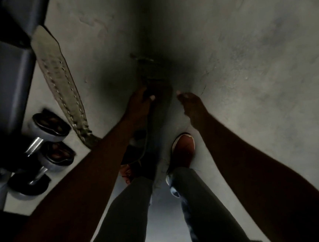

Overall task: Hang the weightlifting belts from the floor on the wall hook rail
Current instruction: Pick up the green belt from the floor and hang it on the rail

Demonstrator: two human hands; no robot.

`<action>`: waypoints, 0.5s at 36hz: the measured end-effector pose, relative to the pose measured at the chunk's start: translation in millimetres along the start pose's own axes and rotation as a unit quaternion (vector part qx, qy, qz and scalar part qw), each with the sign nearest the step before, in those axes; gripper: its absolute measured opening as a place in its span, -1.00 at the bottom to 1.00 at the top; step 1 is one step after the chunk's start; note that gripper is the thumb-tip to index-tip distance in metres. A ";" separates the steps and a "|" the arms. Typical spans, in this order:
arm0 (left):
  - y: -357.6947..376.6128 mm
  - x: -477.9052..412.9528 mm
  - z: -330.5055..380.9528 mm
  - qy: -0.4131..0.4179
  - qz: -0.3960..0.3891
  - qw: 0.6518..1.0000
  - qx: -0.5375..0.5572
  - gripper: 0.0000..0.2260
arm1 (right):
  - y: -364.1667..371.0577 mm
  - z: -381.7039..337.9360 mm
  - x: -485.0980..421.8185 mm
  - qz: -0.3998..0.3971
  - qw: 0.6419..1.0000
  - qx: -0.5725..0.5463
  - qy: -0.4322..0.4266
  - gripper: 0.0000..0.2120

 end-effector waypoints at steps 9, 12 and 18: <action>-44.5 103.1 142.9 0.055 -0.027 0.997 0.037 -0.49 | -1.1 -111.2 112.5 -0.145 0.951 -0.272 0.014 -0.81; -67.2 136.4 205.3 0.076 -0.013 0.993 0.092 -0.61 | -6.4 -137.6 153.0 -0.181 0.945 -0.272 -0.017 -0.73; -100.3 204.4 309.8 0.057 0.005 0.992 0.115 -0.85 | -30.4 -188.2 252.0 -0.228 0.932 -0.276 -0.049 -0.65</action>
Point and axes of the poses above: each hand's wrist, its own x-axis away from the middle knuckle, its own y-axis out of the palm, z = x × y, the point moved 10 cm from there along -x, towards the middle knuckle, and after that the axes turned 14 degrees about -x, right-handed, at the moved point
